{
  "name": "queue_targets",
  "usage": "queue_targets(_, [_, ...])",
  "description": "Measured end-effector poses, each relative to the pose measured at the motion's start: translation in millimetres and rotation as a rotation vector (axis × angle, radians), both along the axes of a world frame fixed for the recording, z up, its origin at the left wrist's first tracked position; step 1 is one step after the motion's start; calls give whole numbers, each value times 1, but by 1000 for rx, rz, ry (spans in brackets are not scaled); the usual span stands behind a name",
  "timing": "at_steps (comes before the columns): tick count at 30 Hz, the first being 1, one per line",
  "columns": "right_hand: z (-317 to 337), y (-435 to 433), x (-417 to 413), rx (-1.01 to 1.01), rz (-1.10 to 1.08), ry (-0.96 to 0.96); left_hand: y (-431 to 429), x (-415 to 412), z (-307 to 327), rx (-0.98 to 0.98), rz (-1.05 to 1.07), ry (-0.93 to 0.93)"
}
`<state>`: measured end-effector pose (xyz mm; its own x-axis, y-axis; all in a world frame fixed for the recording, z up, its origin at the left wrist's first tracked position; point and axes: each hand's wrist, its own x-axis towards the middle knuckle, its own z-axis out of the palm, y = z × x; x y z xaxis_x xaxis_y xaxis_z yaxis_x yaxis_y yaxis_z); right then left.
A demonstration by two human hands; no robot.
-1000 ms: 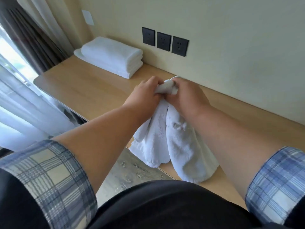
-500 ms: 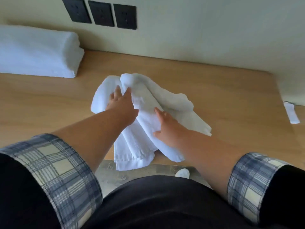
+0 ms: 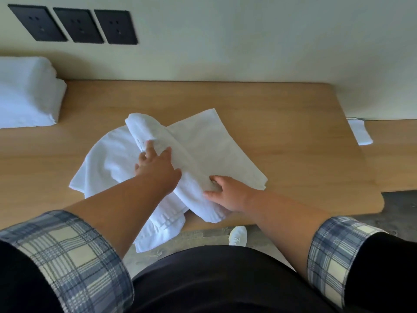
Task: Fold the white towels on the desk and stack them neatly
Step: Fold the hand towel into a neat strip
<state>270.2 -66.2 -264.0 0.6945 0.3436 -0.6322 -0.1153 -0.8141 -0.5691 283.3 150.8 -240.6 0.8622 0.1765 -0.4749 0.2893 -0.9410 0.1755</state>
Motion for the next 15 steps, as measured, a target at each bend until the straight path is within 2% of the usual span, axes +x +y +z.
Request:
queue_targets(3, [-5,-22,19,-56,-154,-172,-19,0,1,93,-120,-145])
queue_targets(6, [-8,-45,53,-102,-383,-285,-48,3,1,-28,-276,-253])
queue_targets(10, [-18,-70,86,-166,-383,-110,-93,17,-6,-144,-296,-150])
queue_targets(15, [-33,-86,103,-130,-342,73,-146,29,-27,-174,-315,84])
